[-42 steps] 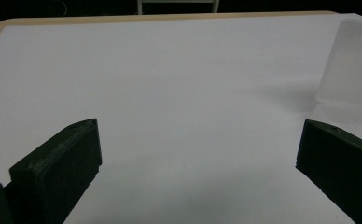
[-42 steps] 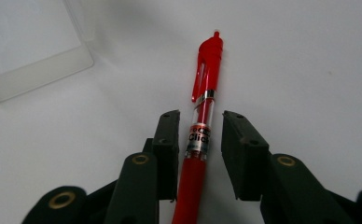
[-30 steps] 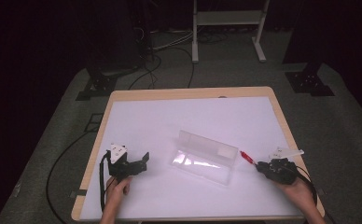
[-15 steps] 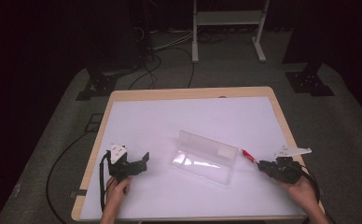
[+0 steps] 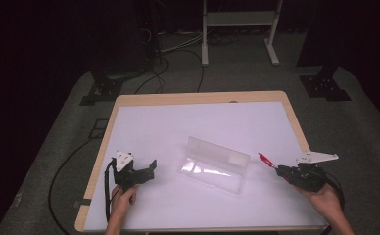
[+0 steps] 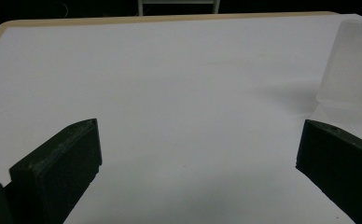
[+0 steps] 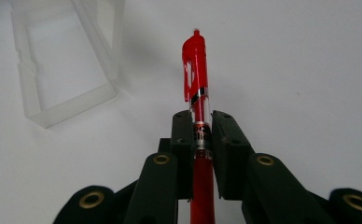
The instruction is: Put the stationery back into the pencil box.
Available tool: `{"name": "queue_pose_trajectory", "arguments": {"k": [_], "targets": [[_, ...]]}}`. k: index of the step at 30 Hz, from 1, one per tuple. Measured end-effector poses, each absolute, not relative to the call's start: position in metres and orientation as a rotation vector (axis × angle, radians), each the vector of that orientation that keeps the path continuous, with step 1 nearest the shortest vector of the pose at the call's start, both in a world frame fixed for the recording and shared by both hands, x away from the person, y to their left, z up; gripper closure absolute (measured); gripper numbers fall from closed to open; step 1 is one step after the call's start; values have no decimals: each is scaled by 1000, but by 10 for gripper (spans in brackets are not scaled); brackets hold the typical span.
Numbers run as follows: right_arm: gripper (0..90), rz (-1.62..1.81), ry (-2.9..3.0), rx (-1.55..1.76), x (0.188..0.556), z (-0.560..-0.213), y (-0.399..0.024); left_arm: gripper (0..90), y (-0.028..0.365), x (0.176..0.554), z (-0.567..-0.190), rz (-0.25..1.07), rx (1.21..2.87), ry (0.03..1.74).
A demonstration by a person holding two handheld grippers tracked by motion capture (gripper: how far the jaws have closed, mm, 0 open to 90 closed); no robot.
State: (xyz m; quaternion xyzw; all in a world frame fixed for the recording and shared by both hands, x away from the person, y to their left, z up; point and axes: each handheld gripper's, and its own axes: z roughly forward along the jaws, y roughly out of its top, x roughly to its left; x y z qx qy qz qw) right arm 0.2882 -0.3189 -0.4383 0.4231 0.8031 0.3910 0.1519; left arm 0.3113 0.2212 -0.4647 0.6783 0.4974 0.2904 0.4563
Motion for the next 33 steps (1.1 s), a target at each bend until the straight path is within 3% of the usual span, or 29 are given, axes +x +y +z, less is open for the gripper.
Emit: {"name": "queue_pose_trajectory", "arguments": {"k": [33], "targets": [[789,1182,2312,1001,239,-391,-297,0,220,311,-465,720,1675,1229]]}}
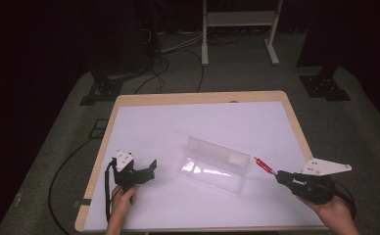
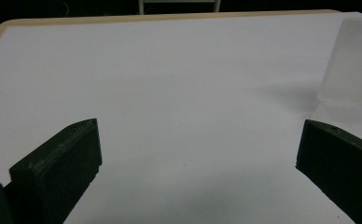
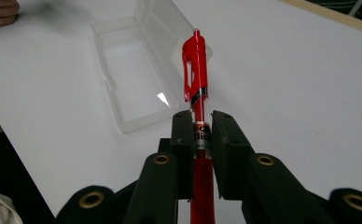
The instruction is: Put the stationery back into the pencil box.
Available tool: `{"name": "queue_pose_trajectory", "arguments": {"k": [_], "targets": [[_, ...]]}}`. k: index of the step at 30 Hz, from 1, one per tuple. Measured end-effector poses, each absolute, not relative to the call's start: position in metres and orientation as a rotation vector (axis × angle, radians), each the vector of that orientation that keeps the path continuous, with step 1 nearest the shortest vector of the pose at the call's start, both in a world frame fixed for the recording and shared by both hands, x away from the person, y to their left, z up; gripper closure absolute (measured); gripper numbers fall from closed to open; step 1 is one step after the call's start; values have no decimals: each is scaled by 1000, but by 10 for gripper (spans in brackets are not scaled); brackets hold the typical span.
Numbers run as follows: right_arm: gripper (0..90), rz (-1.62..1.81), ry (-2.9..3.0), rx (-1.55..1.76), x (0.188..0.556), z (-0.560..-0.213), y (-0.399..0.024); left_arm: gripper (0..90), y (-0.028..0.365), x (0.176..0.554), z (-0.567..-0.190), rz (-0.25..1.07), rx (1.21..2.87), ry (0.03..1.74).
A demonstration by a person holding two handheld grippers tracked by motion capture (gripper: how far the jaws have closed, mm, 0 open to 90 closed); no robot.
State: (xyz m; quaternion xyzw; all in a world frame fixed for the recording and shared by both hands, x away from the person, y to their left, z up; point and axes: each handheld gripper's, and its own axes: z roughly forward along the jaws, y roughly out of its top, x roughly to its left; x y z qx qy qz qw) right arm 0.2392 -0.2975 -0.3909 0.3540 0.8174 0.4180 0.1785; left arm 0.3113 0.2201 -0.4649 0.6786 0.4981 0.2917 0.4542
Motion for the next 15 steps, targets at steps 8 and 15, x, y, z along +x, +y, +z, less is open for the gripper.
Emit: {"name": "queue_pose_trajectory", "arguments": {"k": [8,15], "targets": [[790,1207,2337,952,233,-387,-286,0,220,311,-465,721,1676,1226],[789,1217,2371,904,234,-385,-272,0,220,311,-465,721,1677,1226]]}}
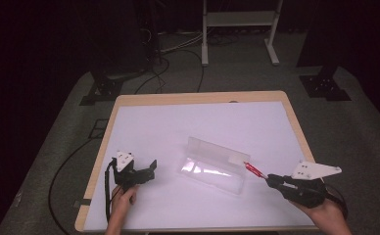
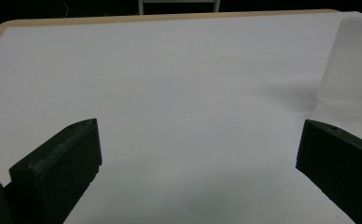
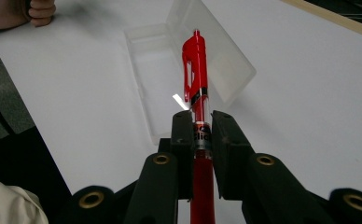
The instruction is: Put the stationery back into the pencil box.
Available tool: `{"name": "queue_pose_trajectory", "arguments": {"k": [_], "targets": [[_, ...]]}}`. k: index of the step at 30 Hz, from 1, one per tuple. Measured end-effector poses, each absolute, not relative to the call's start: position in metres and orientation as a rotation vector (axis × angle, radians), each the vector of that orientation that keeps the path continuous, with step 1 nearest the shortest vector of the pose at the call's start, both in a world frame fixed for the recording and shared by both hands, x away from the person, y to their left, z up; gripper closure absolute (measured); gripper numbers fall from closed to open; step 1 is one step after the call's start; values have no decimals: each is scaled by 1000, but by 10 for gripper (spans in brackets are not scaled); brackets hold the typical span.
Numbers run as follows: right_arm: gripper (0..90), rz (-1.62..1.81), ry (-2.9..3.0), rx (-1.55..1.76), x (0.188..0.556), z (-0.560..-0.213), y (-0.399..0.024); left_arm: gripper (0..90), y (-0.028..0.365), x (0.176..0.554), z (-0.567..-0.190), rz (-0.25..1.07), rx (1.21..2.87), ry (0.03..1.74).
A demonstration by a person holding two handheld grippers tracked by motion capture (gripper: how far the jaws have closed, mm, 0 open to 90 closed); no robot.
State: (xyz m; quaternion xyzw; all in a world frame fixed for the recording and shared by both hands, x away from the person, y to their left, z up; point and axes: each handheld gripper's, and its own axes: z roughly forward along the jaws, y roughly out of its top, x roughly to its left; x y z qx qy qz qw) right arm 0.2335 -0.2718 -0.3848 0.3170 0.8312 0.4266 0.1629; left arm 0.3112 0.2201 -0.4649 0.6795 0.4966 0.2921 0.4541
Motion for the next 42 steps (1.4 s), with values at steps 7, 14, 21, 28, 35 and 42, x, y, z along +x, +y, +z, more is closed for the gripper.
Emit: {"name": "queue_pose_trajectory", "arguments": {"k": [7,14,21,28,35,42], "targets": [[789,1225,2400,854,237,-382,-256,0,220,311,-465,718,1673,1231],[790,1215,2432,821,243,-385,-244,0,220,311,-465,717,1674,1228],[789,1223,2461,802,249,-392,-233,0,221,312,-465,714,1668,1230],[790,1229,2479,803,256,-400,-225,0,222,311,-465,712,1664,1236],[789,1237,2485,790,265,-401,-217,0,221,311,-465,717,1668,1228],[790,1236,2502,778,274,-404,-208,0,222,311,-465,719,1668,1227]]}}
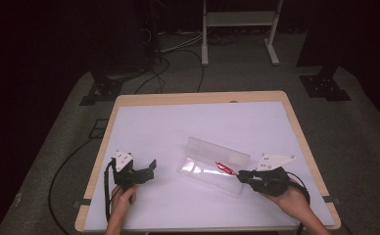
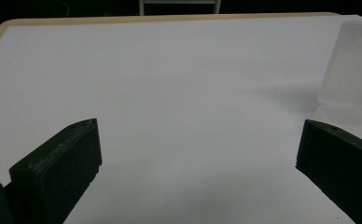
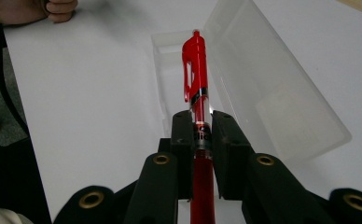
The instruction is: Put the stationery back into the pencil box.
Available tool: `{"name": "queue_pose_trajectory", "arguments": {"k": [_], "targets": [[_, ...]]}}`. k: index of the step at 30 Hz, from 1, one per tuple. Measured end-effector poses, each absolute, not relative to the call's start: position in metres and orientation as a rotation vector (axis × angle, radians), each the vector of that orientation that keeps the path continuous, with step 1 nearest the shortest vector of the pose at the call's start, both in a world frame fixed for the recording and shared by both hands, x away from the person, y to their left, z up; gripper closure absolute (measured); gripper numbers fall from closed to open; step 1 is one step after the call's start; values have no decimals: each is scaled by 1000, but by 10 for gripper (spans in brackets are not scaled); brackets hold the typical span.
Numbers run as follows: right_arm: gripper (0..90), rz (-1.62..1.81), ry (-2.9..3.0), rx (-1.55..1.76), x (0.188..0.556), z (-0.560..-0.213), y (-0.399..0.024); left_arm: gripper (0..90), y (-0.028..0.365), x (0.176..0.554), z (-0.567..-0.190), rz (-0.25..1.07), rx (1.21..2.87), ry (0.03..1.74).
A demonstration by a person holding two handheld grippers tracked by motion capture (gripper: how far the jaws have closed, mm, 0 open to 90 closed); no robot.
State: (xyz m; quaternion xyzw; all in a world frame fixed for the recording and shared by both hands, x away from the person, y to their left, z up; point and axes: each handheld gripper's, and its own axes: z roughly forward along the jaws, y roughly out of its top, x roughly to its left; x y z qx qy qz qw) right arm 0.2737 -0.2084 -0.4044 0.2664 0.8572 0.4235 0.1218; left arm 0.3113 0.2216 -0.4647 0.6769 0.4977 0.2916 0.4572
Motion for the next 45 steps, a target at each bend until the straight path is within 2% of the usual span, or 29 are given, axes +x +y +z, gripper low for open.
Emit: {"name": "queue_pose_trajectory", "arguments": {"k": [45], "targets": [[789,1210,2586,797,310,-431,-181,0,222,311,-465,720,1665,1230]]}}
